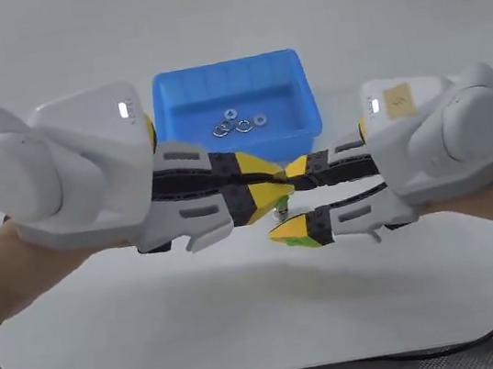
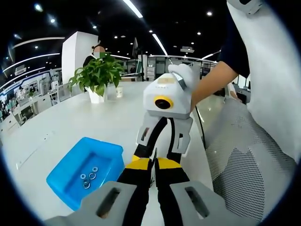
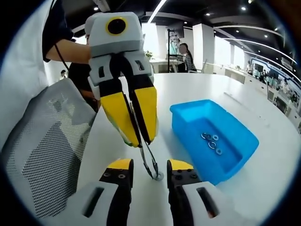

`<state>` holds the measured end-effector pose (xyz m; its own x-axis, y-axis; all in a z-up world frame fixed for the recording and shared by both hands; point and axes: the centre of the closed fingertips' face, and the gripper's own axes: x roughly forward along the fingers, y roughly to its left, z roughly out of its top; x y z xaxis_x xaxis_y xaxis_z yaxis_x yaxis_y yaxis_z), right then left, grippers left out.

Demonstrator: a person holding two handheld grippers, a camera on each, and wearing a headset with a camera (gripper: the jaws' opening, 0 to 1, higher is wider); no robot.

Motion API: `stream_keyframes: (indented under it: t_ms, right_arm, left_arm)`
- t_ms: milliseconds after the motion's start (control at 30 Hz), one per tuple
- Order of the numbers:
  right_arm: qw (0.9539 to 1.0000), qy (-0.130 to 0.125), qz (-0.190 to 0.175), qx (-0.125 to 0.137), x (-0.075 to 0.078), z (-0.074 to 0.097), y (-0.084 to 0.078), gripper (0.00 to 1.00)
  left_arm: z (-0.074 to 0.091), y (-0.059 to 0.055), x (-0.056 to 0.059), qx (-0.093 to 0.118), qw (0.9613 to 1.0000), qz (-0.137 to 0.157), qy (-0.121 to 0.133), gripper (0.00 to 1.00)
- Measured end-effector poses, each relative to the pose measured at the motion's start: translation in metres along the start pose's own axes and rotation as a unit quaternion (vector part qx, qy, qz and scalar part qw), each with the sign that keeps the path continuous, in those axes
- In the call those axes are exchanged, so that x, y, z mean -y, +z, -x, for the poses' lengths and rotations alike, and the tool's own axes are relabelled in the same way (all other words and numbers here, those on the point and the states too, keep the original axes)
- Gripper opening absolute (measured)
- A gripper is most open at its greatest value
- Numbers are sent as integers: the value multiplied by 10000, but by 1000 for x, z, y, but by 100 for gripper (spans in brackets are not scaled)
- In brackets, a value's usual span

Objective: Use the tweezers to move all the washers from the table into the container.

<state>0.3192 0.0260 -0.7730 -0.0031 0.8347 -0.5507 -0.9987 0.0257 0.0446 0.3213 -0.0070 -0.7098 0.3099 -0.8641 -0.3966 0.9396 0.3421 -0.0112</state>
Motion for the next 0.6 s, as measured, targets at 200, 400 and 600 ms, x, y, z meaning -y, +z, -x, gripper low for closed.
stream_keyframes:
  t_ms: [200, 400, 600]
  right_arm:
    - [9998, -10, 188, -16, 1, -1, 2, 21]
    - [9995, 61, 311, -95, 0, -2, 1, 14]
    - [9991, 115, 385, -160, -1, -3, 0, 12]
  left_arm:
    - [0, -1, 0, 0, 10000, 16, 9, 7]
    - [-1, -1, -1, -16, 10000, 19, -1, 7]
    - [-5, 0, 1, -72, 9999, -76, -55, 7]
